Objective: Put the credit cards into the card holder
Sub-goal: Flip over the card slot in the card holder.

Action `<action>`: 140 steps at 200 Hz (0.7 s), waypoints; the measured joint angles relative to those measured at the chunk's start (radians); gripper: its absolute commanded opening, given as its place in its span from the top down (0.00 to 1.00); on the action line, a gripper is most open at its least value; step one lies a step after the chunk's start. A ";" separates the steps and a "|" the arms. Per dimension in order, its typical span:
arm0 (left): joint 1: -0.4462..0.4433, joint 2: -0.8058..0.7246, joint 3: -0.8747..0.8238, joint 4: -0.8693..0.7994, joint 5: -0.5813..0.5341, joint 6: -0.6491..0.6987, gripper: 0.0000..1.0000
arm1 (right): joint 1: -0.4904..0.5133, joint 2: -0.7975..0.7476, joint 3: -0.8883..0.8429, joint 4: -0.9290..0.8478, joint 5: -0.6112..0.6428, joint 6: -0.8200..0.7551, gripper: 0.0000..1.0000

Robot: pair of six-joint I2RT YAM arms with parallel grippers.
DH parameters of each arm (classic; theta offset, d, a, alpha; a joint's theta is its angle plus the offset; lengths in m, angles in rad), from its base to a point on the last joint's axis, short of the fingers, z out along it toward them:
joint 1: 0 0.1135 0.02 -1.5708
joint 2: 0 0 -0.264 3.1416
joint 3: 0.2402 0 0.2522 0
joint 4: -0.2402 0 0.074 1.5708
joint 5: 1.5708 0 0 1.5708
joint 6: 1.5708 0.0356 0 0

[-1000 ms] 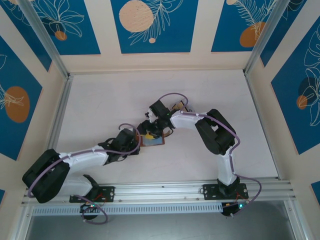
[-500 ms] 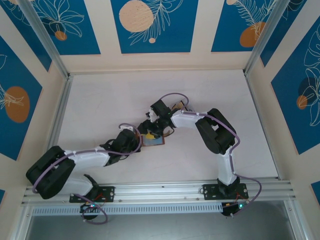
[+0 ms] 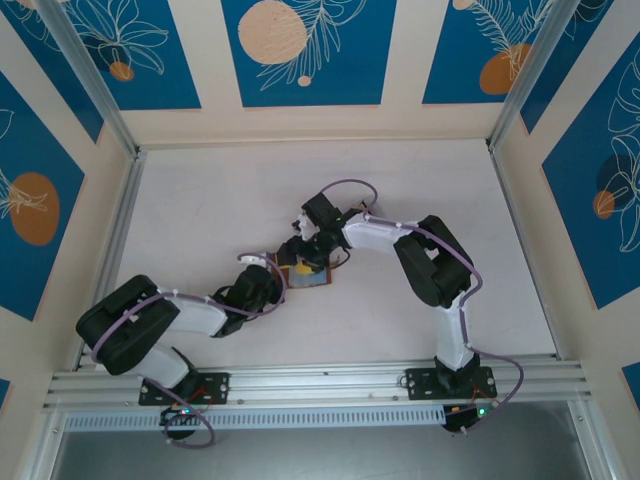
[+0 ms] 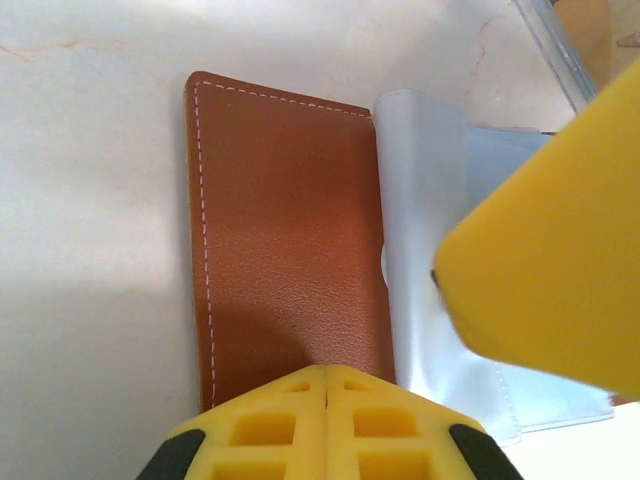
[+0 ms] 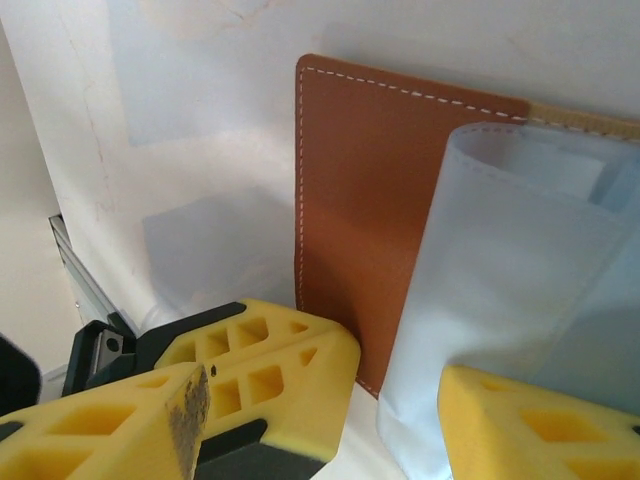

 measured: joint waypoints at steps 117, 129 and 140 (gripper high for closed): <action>-0.014 0.013 -0.009 0.035 -0.029 -0.008 1.00 | -0.011 -0.040 0.097 -0.225 0.237 -0.121 0.38; -0.014 0.014 -0.010 0.038 -0.029 -0.008 1.00 | -0.012 -0.045 0.097 -0.237 0.267 -0.126 0.38; -0.014 0.015 -0.011 0.042 -0.029 -0.008 1.00 | -0.012 -0.047 0.097 -0.247 0.290 -0.129 0.38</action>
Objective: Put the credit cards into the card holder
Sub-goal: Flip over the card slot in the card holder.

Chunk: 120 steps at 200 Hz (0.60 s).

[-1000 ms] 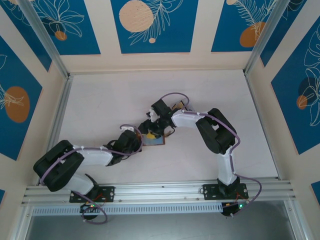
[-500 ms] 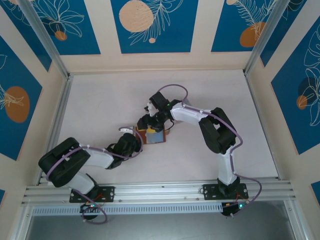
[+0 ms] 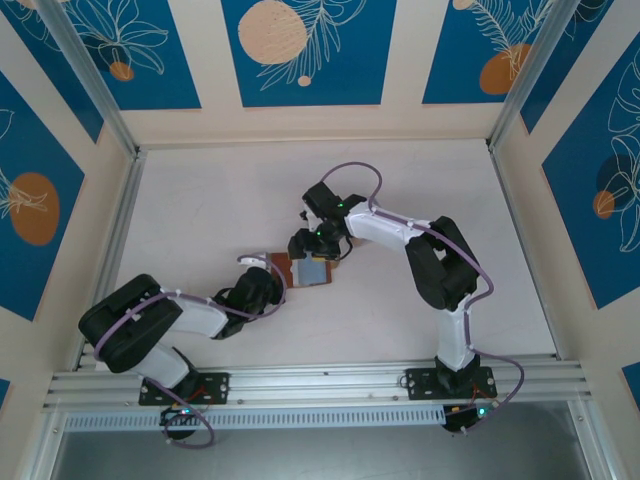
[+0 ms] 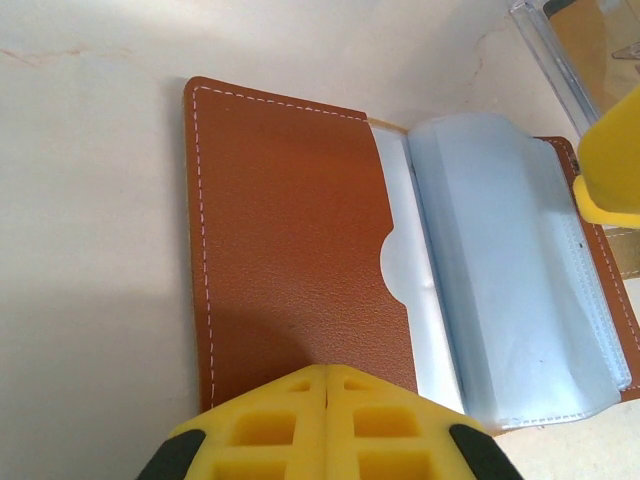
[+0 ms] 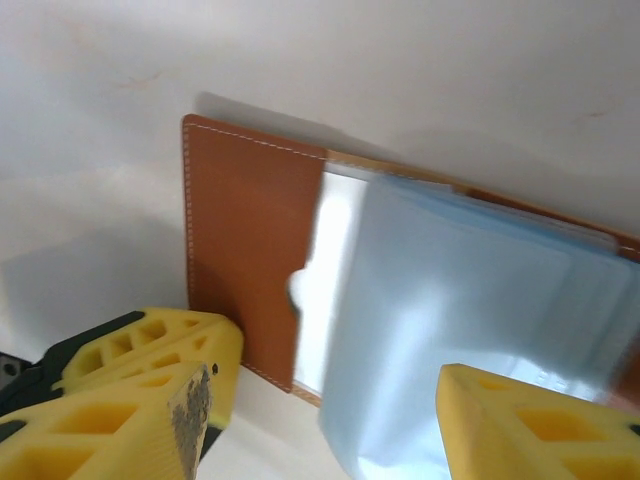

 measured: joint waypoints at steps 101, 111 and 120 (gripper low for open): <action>-0.001 0.001 -0.003 0.007 0.000 0.000 1.00 | 0.005 0.051 0.051 -0.060 0.105 -0.023 0.38; -0.001 0.001 -0.003 0.008 0.000 0.000 1.00 | 0.007 0.064 0.059 -0.061 0.107 -0.023 0.38; -0.001 0.001 -0.005 0.010 0.000 0.000 1.00 | 0.011 0.077 0.067 -0.064 0.112 -0.023 0.38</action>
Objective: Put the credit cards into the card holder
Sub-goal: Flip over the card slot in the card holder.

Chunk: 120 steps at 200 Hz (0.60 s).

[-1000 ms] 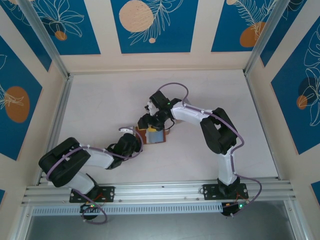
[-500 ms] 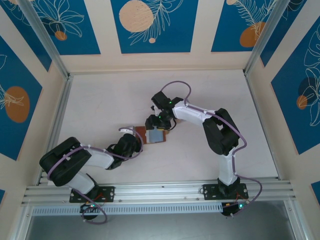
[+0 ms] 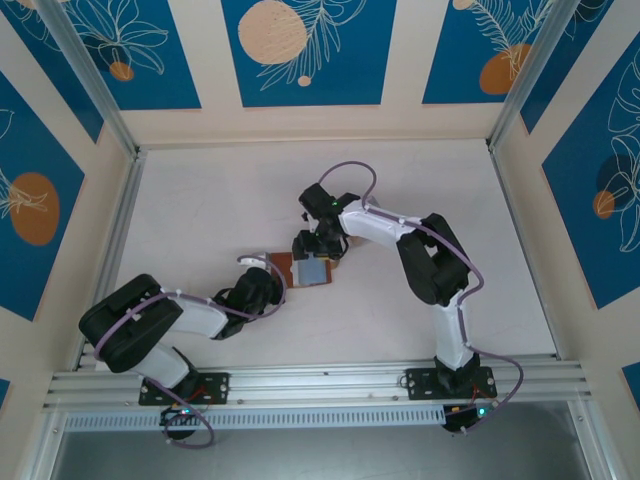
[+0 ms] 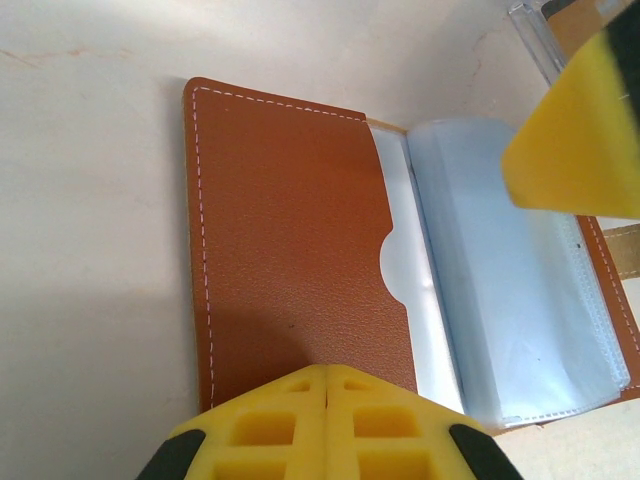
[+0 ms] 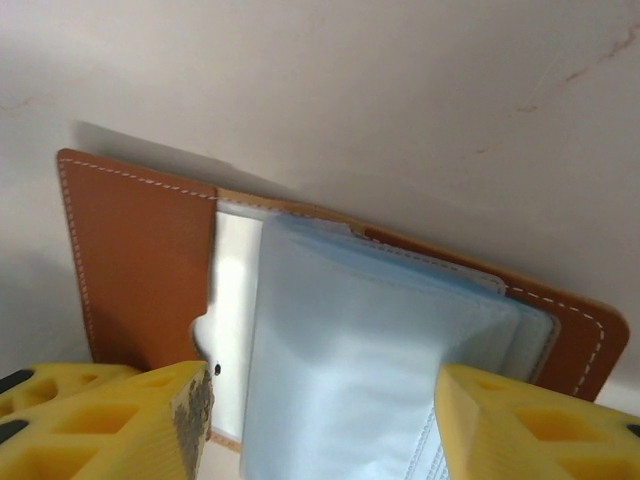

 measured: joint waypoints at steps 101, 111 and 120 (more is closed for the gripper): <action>0.000 0.005 -0.006 0.020 0.000 0.000 1.00 | 0.008 0.015 0.003 0.071 -0.175 0.010 0.38; -0.001 0.005 -0.006 0.021 0.000 0.001 1.00 | 0.002 0.015 0.003 0.087 -0.201 0.022 0.38; -0.003 0.005 -0.006 0.021 -0.001 0.004 1.00 | -0.005 0.015 0.003 0.100 -0.218 0.034 0.38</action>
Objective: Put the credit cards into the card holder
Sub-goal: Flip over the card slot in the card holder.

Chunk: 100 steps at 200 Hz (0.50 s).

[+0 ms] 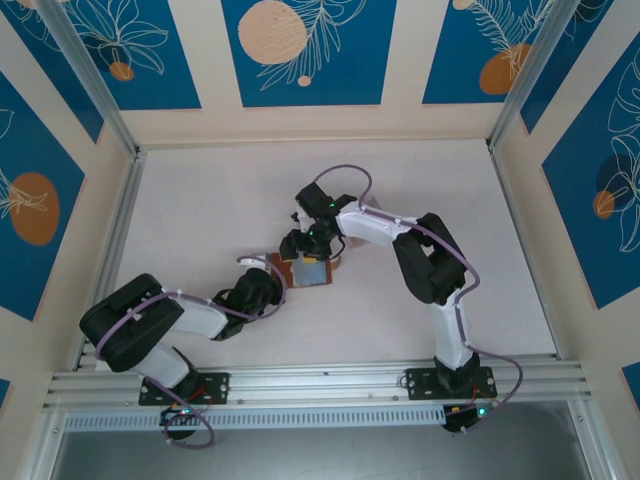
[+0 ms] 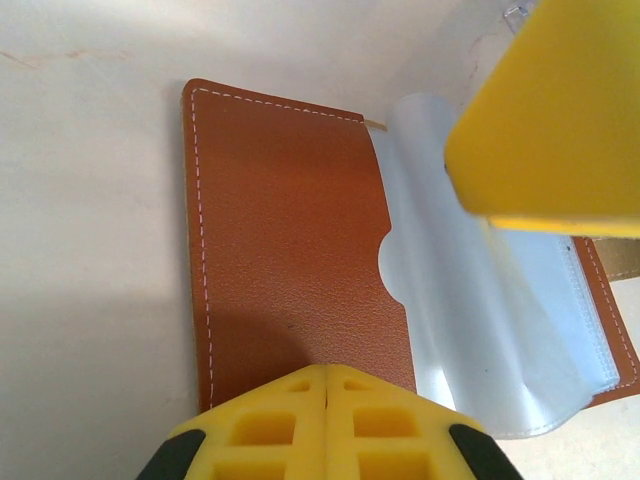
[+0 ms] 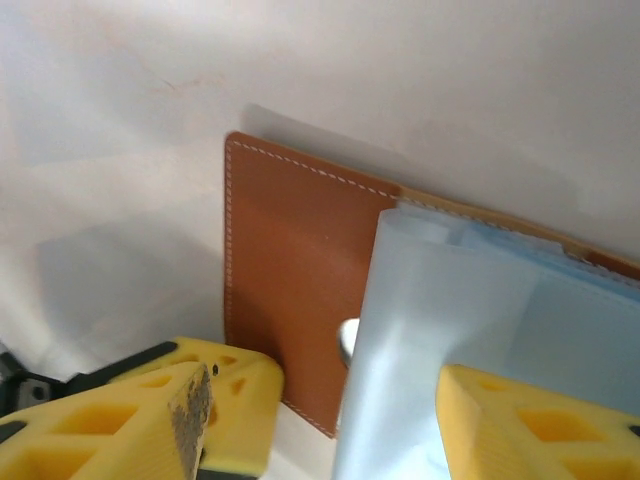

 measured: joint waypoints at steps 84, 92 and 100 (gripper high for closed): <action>-0.027 -0.054 0.000 -0.082 -0.006 0.039 0.86 | -0.014 0.052 -0.002 0.091 -0.089 0.082 0.38; -0.027 -0.055 0.000 -0.085 -0.006 0.042 0.86 | -0.013 0.055 -0.002 0.098 -0.095 0.090 0.38; -0.028 -0.055 0.001 -0.087 -0.006 0.047 0.86 | -0.012 0.056 -0.002 0.102 -0.100 0.099 0.38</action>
